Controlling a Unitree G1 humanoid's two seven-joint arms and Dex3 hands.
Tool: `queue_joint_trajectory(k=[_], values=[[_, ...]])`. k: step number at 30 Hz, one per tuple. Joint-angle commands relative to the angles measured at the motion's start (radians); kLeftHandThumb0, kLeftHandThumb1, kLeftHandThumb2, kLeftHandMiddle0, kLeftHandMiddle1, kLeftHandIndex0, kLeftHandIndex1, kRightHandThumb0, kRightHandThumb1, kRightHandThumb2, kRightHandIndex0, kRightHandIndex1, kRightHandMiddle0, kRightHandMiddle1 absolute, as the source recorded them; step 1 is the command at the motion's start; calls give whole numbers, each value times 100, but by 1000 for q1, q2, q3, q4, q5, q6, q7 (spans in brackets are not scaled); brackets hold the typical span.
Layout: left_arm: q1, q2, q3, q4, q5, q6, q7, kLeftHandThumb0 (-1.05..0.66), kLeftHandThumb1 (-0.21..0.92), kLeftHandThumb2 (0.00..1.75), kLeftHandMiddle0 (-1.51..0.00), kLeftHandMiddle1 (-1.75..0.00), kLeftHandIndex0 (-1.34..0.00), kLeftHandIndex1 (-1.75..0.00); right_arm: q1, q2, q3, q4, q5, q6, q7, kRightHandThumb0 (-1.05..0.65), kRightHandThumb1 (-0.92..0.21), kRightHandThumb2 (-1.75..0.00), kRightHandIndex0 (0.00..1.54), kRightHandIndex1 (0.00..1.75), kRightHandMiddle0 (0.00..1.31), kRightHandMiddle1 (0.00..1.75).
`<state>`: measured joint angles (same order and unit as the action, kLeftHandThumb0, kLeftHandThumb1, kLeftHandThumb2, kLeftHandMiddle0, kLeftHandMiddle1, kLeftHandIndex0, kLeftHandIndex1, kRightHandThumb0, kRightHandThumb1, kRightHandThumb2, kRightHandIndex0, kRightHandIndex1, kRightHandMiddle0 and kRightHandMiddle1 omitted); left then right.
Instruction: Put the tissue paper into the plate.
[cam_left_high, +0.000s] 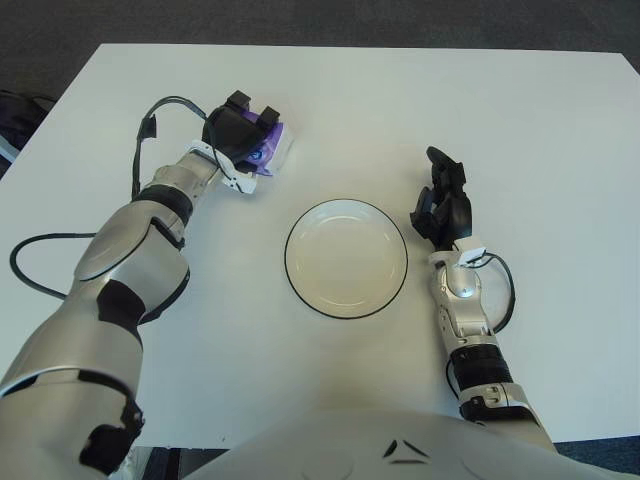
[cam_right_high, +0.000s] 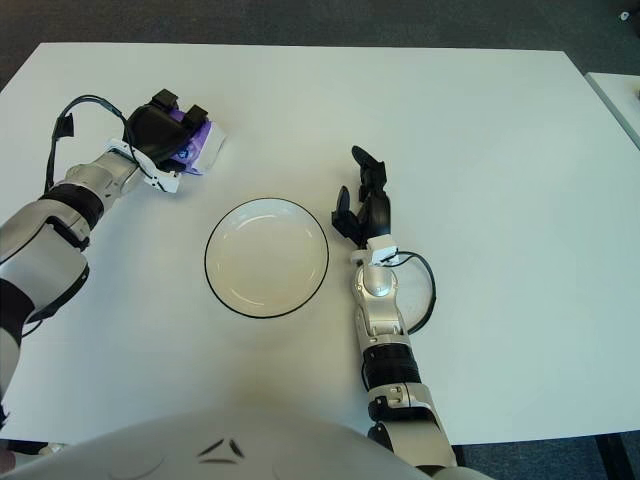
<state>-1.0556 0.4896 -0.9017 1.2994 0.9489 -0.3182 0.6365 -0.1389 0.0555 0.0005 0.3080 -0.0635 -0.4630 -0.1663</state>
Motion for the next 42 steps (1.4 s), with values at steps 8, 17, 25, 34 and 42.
queue_joint_trajectory(k=[8,17,25,34,42], values=[[64,28,75,-5,-46,-99,26,0,14,153,-76,-172,-51,-175,182,-7,-5,180,-6,66,11,-61,-92,-86,28,9,0,76],[40,89,214,-114,-144,-267,91,0,12,155,-76,-173,-53,-175,175,-11,-3,191,-8,70,15,-62,-92,-86,29,9,0,76],[34,90,323,-196,-222,-361,52,0,12,154,-77,-171,-52,-175,168,-10,-5,202,-11,70,13,-61,-92,-85,29,9,0,76],[9,71,413,-322,-285,-394,-48,0,12,153,-78,-168,-53,-175,163,-15,4,216,-23,62,13,-62,-92,-85,30,10,0,75],[40,75,443,-485,-346,-454,-228,0,10,154,-80,-167,-54,-175,158,-13,10,227,-27,60,9,-64,-92,-86,31,10,0,75]])
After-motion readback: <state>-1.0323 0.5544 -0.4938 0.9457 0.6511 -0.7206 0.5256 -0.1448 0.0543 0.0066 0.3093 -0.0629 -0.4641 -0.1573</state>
